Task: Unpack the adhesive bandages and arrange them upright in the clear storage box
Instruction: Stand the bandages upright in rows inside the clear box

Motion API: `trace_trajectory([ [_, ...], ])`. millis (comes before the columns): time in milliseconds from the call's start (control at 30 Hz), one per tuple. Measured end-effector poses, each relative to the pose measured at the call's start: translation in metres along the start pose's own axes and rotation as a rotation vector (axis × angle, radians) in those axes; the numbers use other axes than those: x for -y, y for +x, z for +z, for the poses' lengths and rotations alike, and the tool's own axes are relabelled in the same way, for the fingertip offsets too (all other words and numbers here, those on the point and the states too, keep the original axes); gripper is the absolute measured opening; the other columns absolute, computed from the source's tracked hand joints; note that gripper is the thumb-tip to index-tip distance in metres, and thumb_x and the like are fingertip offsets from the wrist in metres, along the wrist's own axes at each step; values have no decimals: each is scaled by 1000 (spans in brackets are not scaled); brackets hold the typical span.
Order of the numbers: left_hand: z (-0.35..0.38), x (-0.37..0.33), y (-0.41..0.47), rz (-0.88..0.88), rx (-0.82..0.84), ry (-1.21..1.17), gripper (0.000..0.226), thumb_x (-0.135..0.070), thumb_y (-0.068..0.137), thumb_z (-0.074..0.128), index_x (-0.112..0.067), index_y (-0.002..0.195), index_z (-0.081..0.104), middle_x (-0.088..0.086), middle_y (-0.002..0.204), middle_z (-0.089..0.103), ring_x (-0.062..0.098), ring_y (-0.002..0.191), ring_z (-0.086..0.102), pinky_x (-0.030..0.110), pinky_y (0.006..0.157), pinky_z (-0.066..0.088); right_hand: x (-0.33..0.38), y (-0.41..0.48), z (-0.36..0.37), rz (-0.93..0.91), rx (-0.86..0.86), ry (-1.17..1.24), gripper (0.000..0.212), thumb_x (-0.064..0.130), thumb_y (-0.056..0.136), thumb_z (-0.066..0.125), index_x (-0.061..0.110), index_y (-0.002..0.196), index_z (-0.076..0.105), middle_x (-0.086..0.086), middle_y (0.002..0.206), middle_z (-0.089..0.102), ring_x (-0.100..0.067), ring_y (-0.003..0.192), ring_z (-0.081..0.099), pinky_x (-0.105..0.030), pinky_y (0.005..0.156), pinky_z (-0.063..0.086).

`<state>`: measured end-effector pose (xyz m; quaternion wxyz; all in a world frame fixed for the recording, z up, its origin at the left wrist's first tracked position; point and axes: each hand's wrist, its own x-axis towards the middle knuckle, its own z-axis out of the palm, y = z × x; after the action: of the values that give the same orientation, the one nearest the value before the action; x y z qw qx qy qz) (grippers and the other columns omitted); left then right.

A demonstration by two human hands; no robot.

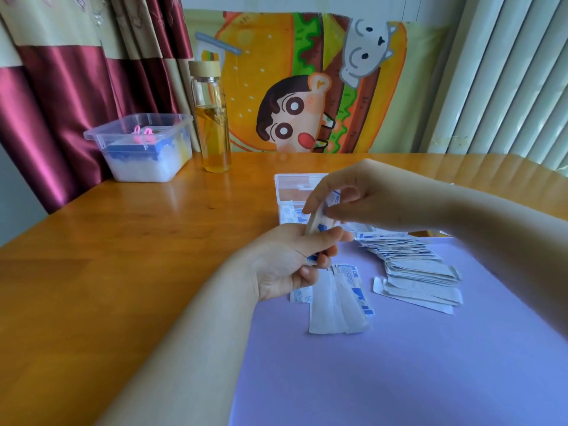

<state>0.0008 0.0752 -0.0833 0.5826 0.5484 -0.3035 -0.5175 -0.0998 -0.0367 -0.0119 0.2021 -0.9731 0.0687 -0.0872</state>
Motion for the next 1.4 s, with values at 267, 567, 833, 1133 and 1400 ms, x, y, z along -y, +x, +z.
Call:
trace_trajectory([
  [267, -4, -9, 2, 286, -152, 25, 9, -18, 91, 57, -12, 95, 53, -6, 61, 31, 7, 51, 23, 14, 40, 21, -10, 15, 12, 112, -92, 772, 28, 0, 82, 65, 4, 109, 62, -10, 87, 70, -12, 71, 61, -20, 65, 48],
  [567, -18, -9, 7, 443, -246, 245, 15, -27, 70, 70, -24, 85, 67, 9, 72, 43, 8, 48, 31, 16, 43, 31, -8, 34, 24, 103, -18, 817, 21, -3, 82, 63, -1, 102, 66, -19, 104, 69, -29, 95, 65, -36, 90, 54],
  [833, -22, -9, 6, 431, -253, 262, 11, -18, 83, 71, -26, 89, 66, -7, 61, 42, 9, 51, 33, 18, 47, 33, -7, 40, 31, 22, -47, 771, 14, 1, 83, 63, 6, 95, 69, -14, 97, 72, -26, 92, 68, -37, 88, 54],
  [1133, -33, 3, 16, 464, -621, 851, 41, -25, 93, 55, -29, 134, 50, -5, 122, 35, 13, 120, 40, 18, 101, 30, -52, 79, -14, 467, -331, 535, 16, 8, 84, 67, 0, 98, 64, -8, 81, 66, -14, 73, 61, -23, 72, 54],
  [1400, -35, 9, 20, 418, -618, 1008, 46, -14, 95, 50, -28, 139, 44, -2, 137, 32, 17, 131, 31, 25, 105, 29, -59, 108, 14, 806, 183, 289, 12, 9, 89, 62, 4, 88, 52, -9, 89, 51, -22, 85, 50, -24, 89, 42],
])
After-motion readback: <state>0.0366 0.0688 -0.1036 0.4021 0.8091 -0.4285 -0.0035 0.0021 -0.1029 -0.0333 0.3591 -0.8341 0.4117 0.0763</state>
